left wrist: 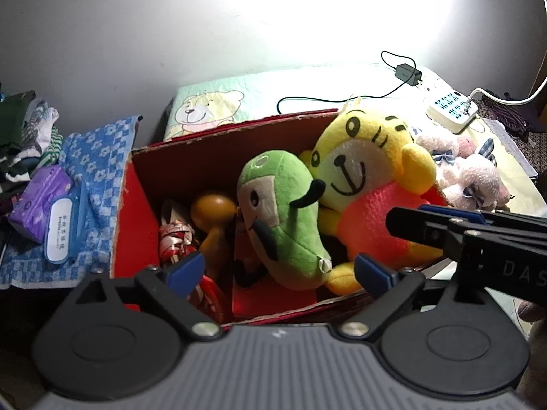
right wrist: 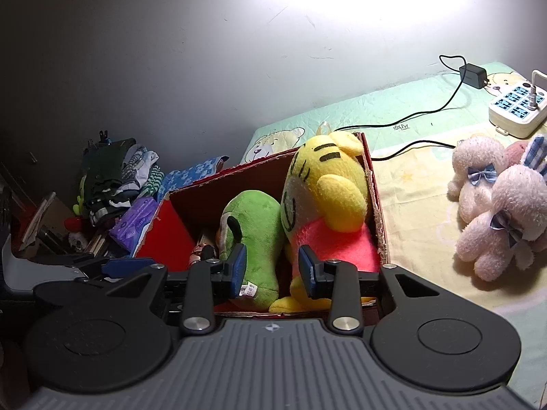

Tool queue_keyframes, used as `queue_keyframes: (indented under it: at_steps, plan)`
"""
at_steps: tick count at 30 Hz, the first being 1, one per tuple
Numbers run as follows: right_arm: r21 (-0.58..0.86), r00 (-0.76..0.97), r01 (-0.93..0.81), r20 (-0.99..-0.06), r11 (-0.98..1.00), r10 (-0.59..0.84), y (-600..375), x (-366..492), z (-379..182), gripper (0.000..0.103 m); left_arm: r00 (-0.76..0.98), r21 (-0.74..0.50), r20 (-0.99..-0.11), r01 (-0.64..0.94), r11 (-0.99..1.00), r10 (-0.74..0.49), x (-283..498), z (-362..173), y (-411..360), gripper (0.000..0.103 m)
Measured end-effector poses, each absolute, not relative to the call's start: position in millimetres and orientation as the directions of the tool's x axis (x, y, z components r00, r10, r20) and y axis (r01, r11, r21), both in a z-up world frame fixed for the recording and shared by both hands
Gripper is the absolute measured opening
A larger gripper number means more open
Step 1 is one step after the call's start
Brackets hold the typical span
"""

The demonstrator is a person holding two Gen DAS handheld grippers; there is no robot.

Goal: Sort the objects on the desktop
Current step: 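Open the right gripper and withdraw it from the red box, then move the right gripper toward the white bunny plush with blue checked ears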

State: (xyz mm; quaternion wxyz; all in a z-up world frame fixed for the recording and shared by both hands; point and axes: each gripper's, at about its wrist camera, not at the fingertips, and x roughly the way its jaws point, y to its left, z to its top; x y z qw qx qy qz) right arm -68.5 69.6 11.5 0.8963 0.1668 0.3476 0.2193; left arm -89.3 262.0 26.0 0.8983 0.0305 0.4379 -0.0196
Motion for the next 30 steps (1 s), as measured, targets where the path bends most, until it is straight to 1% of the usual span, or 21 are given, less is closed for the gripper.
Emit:
queue_keyframes:
  at_steps: [3, 15, 22, 26, 30]
  plan:
    - [0.464, 0.659, -0.289, -0.538, 0.837, 0.526, 60.4, -69.6, 12.5, 0.041, 0.628, 0.065, -0.778, 0.029, 0.997, 0.032, -93.9, 31.1, 257.4, 0.098]
    - [0.504, 0.642, -0.327, -0.503, 0.799, 0.579, 22.3, -65.7, 14.9, 0.041, 0.651, 0.140, -0.746, -0.058, 0.988, 0.144, -101.9, 48.6, 220.4, 0.098]
    - [0.524, 0.631, -0.324, -0.500, 0.787, 0.593, -4.8, -60.8, 10.9, 0.041, 0.652, 0.163, -0.737, -0.080, 0.983, 0.175, -99.5, 53.7, 191.8, 0.098]
    - [0.533, 0.623, -0.321, -0.504, 0.783, 0.598, -19.9, -58.7, 8.0, 0.041, 0.648, 0.131, -0.745, -0.088, 0.987, 0.157, -94.7, 56.8, 180.1, 0.099]
    - [0.534, 0.629, -0.305, -0.509, 0.789, 0.588, -37.1, -56.6, 5.7, 0.041, 0.654, 0.139, -0.741, -0.075, 0.987, 0.154, -89.4, 59.0, 159.5, 0.099]
